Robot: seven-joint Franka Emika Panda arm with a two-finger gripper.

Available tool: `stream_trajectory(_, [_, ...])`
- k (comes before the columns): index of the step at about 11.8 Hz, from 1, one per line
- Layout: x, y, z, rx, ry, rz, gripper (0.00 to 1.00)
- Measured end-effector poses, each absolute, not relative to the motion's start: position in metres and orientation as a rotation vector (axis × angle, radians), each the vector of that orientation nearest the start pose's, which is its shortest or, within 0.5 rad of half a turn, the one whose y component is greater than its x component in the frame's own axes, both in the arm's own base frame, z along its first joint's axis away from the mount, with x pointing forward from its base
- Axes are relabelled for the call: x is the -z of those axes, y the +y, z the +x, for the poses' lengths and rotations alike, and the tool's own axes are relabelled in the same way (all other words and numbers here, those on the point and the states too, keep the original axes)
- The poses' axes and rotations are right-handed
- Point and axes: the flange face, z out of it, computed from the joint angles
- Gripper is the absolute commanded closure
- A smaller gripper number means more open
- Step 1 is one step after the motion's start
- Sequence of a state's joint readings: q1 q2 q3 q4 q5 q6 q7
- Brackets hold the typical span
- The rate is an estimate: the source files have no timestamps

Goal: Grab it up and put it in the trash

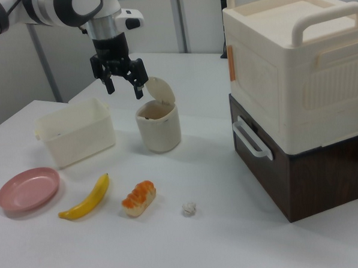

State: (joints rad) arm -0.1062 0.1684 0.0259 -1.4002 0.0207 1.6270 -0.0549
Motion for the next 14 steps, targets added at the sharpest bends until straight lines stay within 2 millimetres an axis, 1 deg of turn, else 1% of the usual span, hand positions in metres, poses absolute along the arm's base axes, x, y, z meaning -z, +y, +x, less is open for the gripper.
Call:
stream_trajectory(8, [-0.6084, -0.0485, 0.6114, 0.082, 0.040, -3.119, 0.00])
stream_trajectory(14, [-0.6087, -0.0491, 0.6112, 0.084, -0.002, -3.120, 0.00])
